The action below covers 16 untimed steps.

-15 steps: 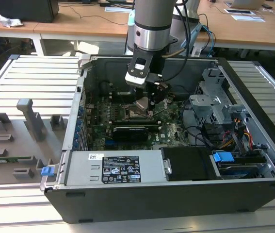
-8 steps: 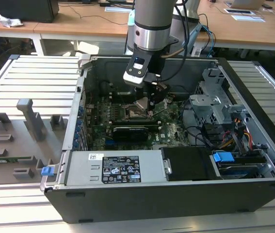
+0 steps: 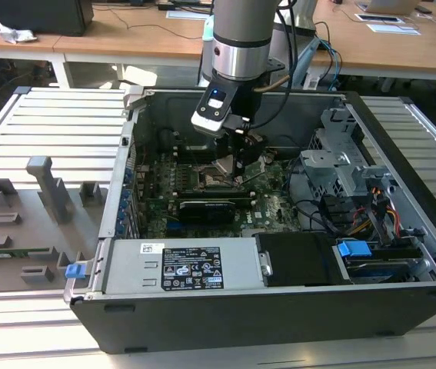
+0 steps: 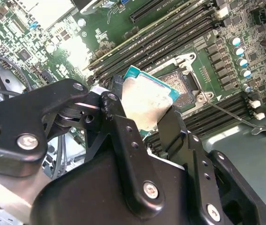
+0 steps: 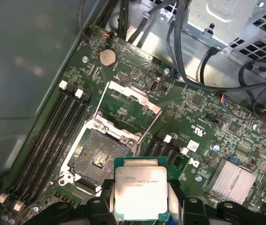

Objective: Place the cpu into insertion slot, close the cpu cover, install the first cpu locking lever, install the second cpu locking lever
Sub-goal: 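Place the cpu into insertion slot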

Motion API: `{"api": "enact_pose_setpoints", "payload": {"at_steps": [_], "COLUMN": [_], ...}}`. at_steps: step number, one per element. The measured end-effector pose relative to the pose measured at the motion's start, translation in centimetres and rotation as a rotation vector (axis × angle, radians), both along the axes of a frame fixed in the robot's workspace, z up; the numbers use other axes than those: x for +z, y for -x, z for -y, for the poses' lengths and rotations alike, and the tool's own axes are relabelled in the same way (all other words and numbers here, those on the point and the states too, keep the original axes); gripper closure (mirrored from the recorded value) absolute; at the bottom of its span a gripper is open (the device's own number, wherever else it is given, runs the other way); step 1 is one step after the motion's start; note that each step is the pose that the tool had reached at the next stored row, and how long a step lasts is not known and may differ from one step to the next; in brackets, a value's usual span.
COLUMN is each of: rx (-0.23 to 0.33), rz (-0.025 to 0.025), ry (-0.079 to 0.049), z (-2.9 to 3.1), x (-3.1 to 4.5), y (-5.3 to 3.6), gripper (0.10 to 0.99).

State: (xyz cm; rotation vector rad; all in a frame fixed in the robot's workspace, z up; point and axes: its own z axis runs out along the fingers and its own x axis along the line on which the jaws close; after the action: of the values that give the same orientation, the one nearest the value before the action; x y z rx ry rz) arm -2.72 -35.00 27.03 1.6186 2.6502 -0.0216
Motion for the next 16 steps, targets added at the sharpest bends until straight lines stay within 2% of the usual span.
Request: {"api": "enact_pose_setpoints", "payload": {"at_steps": [4, 16], "rx": [-0.039, -0.116], "rz": [0.0, -0.0001], "ry": [0.008, 0.021], "z": [0.0, 0.0], "x": [0.0, -0.01], "y": [0.0, 0.0], "gripper": [0.545, 0.545]}}
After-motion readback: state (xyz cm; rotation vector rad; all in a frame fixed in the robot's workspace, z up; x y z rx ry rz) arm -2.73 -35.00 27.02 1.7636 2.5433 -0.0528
